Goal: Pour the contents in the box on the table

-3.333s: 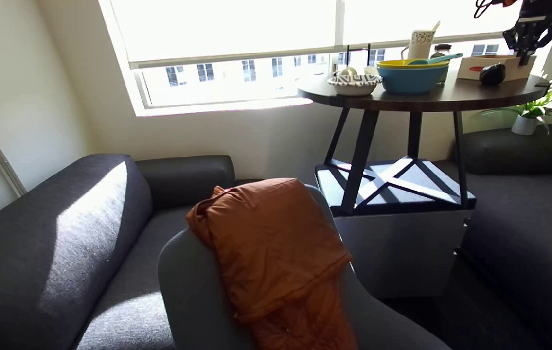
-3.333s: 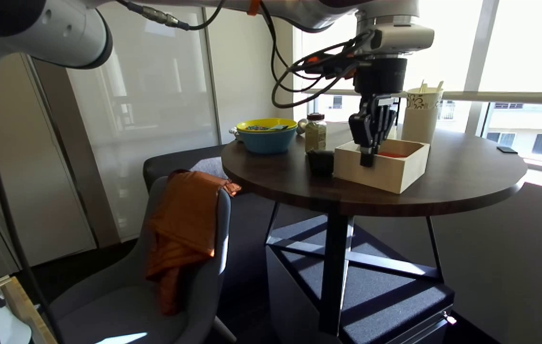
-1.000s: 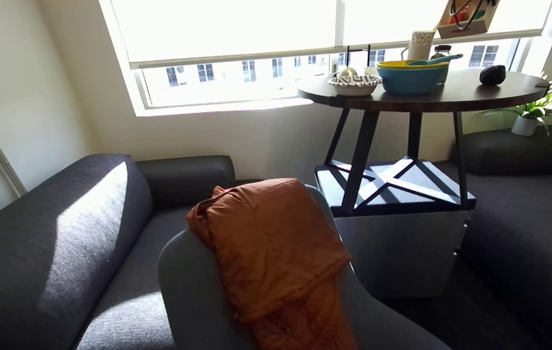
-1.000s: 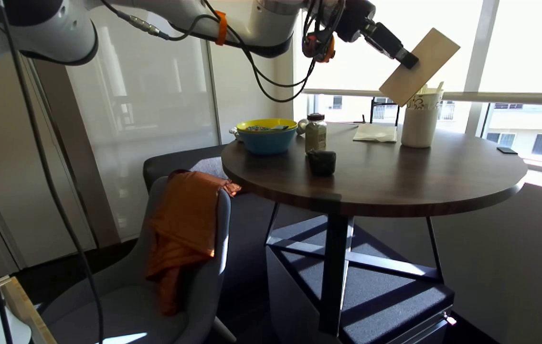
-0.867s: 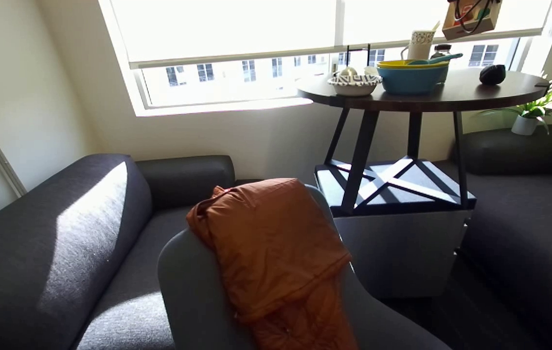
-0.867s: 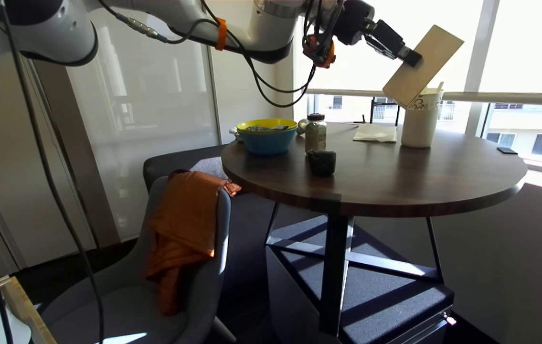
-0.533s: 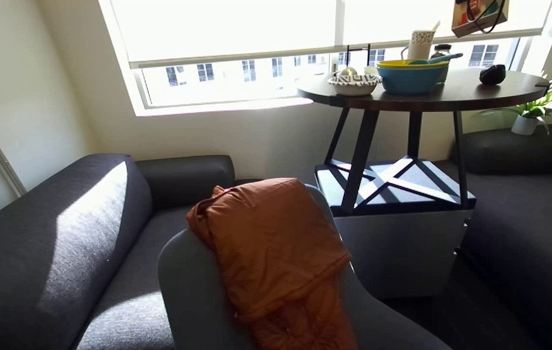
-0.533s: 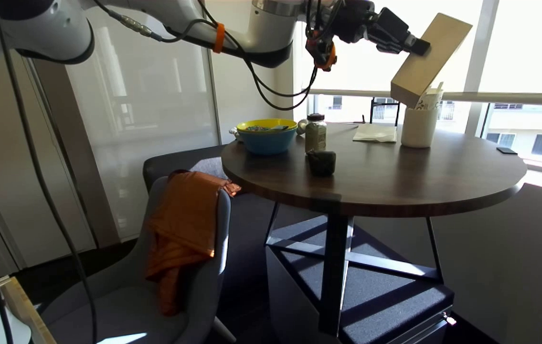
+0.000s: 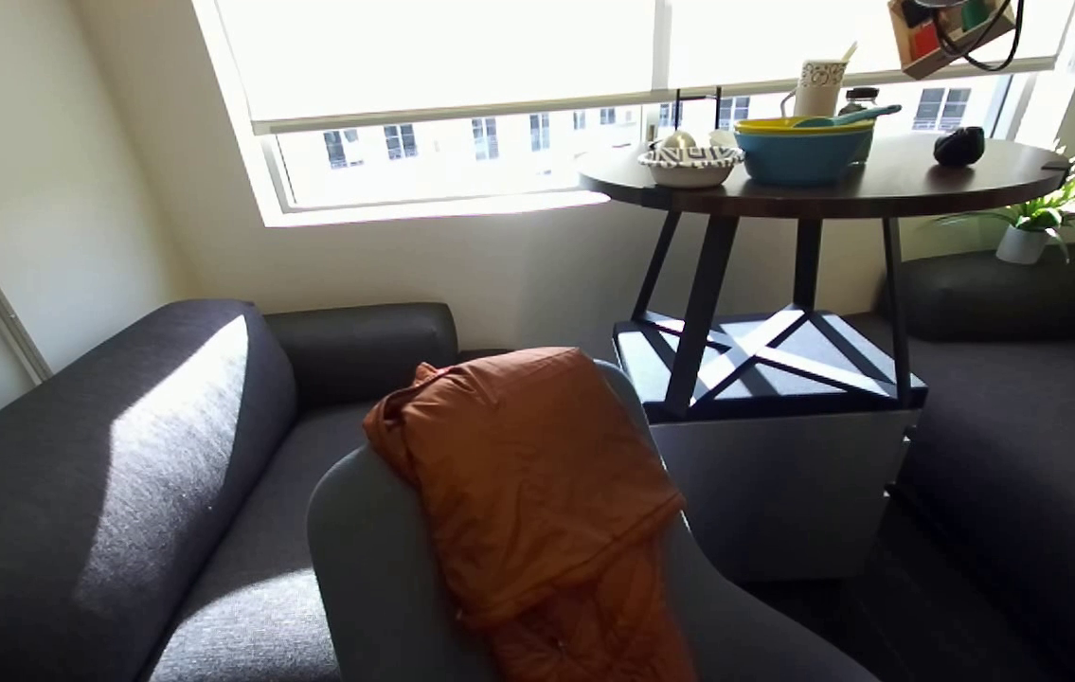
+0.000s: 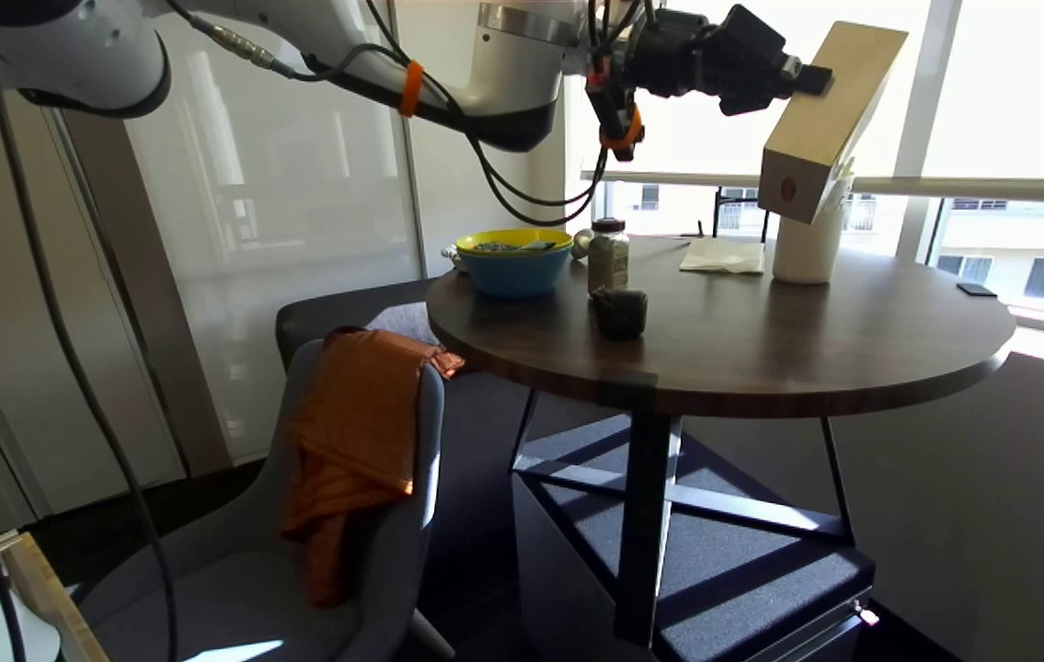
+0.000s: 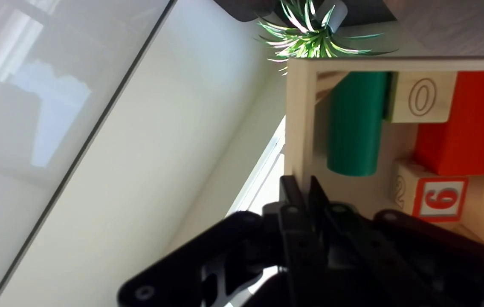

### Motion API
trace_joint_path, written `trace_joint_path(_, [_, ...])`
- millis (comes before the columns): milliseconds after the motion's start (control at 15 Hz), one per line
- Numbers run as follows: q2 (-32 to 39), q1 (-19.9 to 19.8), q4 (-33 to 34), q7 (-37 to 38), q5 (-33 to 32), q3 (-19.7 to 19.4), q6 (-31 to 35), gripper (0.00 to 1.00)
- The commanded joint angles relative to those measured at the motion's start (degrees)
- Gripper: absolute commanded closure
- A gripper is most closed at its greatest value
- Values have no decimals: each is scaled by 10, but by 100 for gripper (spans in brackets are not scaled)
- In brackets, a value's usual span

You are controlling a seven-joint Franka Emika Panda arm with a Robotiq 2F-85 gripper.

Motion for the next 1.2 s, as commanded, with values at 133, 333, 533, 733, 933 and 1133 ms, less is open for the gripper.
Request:
trace_joint_path(133, [-30,55,-45,-8,-84,-27,-4,98])
trace_joint_path(333, [-11,39,-24,-23,-49,-14,-6,93])
trace_joint_path(533, [-35,38,-39,-50,-45,-12,-3,98])
trace_joint_path(733, [-55,53,-78,-62,-83,-18,15,98])
trace_joint_path(933, [-72,74,-119,-77,-137,-26,31,98])
trace_joint_path(1133, [-102,91,-159,-94,-192,-32,55,98])
